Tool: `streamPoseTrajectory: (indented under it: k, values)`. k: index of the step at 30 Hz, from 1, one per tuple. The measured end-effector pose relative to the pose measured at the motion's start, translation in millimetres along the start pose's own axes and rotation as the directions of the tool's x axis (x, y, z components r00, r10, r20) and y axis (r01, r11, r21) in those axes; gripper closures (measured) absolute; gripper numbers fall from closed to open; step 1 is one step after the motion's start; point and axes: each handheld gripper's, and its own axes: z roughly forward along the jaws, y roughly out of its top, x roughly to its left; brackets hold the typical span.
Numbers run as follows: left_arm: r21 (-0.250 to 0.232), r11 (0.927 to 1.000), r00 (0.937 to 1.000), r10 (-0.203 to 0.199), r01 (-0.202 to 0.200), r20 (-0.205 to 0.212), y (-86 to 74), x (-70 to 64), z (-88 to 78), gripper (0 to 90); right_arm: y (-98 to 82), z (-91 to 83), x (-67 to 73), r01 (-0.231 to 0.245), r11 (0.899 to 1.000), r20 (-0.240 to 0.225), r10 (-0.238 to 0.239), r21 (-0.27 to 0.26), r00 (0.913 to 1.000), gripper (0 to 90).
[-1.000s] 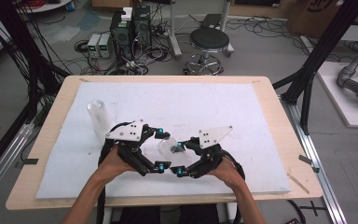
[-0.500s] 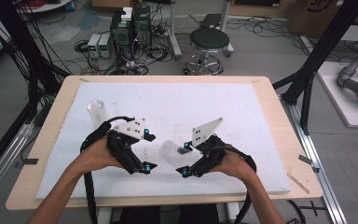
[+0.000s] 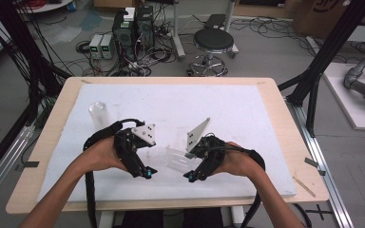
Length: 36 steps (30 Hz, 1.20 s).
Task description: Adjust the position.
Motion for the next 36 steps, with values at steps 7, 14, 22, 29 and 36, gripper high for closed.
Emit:
streamPoseTrajectory:
  k: [7,14,22,29,36]
  values:
    - [0.009,0.9996,0.9995,0.027,-0.027,0.019,12.4,-1.9,10.0,12.1,2.0,0.8,1.2,-0.011,0.999,0.004,0.011,0.041,0.9999,33.3]
    - [0.023,0.9984,0.9980,0.051,-0.052,0.037,25.5,-2.5,23.9,15.1,2.9,2.7,1.5,-0.008,0.999,-0.005,0.008,0.053,1.0000,33.4]
    - [0.032,0.9976,0.9968,0.059,-0.061,0.053,29.5,-2.2,28.9,18.7,3.1,3.6,0.6,-0.005,0.998,-0.004,0.005,0.065,1.0000,33.4]
    - [0.024,0.9974,0.9953,0.066,-0.068,0.071,29.9,-1.8,29.4,23.6,3.5,6.4,-0.3,-0.003,0.998,-0.005,0.003,0.070,1.0000,33.4]
    - [0.025,0.9976,0.9942,0.063,-0.065,0.087,30.3,-1.7,31.4,28.1,5.0,10.4,0.0,-0.003,0.997,-0.008,0.004,0.077,1.0000,33.5]
